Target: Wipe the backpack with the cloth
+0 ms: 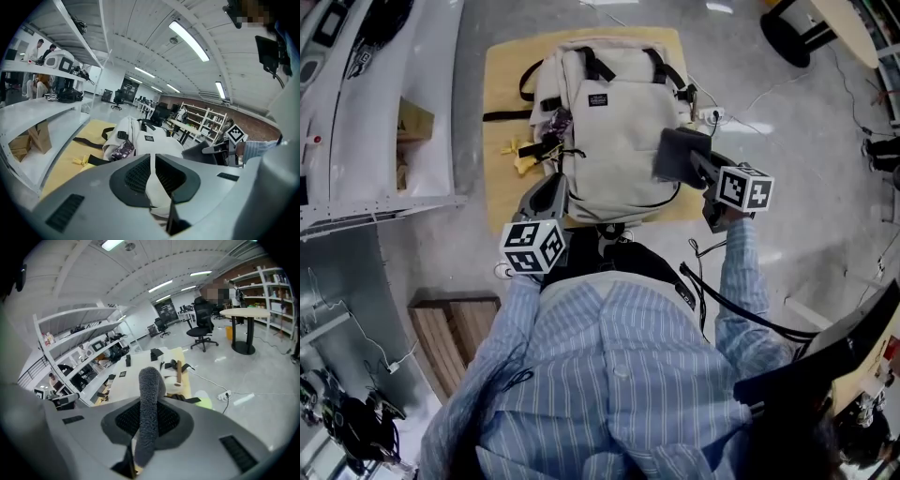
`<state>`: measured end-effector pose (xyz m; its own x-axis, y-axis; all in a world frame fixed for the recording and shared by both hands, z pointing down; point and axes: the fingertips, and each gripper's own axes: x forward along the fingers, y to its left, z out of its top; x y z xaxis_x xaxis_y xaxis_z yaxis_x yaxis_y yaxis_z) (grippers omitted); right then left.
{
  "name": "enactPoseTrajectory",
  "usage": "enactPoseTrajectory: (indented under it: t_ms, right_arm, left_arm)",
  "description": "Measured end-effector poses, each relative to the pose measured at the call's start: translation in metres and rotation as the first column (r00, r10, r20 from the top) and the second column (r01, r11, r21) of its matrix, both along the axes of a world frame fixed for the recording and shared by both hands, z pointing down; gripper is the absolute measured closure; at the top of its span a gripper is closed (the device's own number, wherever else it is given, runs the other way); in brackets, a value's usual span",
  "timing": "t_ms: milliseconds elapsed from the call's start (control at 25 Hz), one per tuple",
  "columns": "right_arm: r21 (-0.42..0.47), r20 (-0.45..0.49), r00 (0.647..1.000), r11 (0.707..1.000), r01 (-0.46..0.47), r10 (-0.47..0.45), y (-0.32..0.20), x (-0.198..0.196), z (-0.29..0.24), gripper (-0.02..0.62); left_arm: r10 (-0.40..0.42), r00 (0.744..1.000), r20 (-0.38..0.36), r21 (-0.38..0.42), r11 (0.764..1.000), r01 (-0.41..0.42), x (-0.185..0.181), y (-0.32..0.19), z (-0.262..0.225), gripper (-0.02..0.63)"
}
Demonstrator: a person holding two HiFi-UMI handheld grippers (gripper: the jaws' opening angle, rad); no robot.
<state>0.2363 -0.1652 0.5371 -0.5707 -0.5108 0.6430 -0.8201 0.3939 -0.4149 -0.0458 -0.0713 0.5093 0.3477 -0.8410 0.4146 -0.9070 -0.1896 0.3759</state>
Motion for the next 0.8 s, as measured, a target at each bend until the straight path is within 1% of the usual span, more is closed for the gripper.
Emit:
enactPoseTrajectory:
  t_ms: [120, 200, 320, 400, 520, 600, 680, 800]
  right_arm:
    - [0.003, -0.019, 0.998, 0.998, -0.062, 0.062, 0.002, 0.027, -0.002, 0.548]
    - [0.002, -0.030, 0.996, 0.996, -0.084, 0.084, 0.004, 0.039, -0.002, 0.548]
    - [0.020, -0.062, 0.995, 0.996, -0.082, 0.083, 0.004, 0.043, -0.009, 0.548]
    - [0.047, -0.057, 0.997, 0.998, -0.049, 0.052, 0.003, 0.032, -0.023, 0.548]
    - [0.098, -0.026, 0.999, 0.995, 0.021, -0.019, -0.006, -0.002, -0.048, 0.548]
    - [0.132, -0.003, 0.997, 0.988, 0.077, -0.077, -0.014, -0.035, -0.063, 0.548]
    - [0.163, 0.028, 0.988, 0.976, 0.144, -0.151, -0.021, -0.077, -0.077, 0.548]
    - [0.191, 0.071, 0.960, 0.949, 0.253, -0.270, -0.029, -0.147, -0.086, 0.548]
  left_arm:
    - [0.013, 1.000, -0.004, 0.006, 1.000, -0.013, 0.007, -0.007, -0.003, 0.572]
    - [0.019, 1.000, -0.006, 0.014, 1.000, -0.019, 0.010, -0.011, -0.005, 0.572]
    - [0.019, 1.000, -0.011, 0.021, 1.000, -0.018, 0.011, -0.015, -0.007, 0.572]
    - [0.016, 1.000, -0.015, 0.022, 1.000, -0.016, 0.010, -0.016, -0.008, 0.572]
    - [0.008, 1.000, -0.017, 0.020, 1.000, -0.008, 0.005, -0.017, -0.008, 0.572]
    - [-0.003, 1.000, -0.020, 0.017, 1.000, 0.003, -0.001, -0.016, -0.007, 0.572]
    - [-0.020, 0.999, -0.025, 0.013, 1.000, 0.020, -0.009, -0.015, -0.006, 0.572]
    - [-0.051, 0.998, -0.036, 0.008, 0.999, 0.051, -0.022, -0.015, -0.006, 0.572]
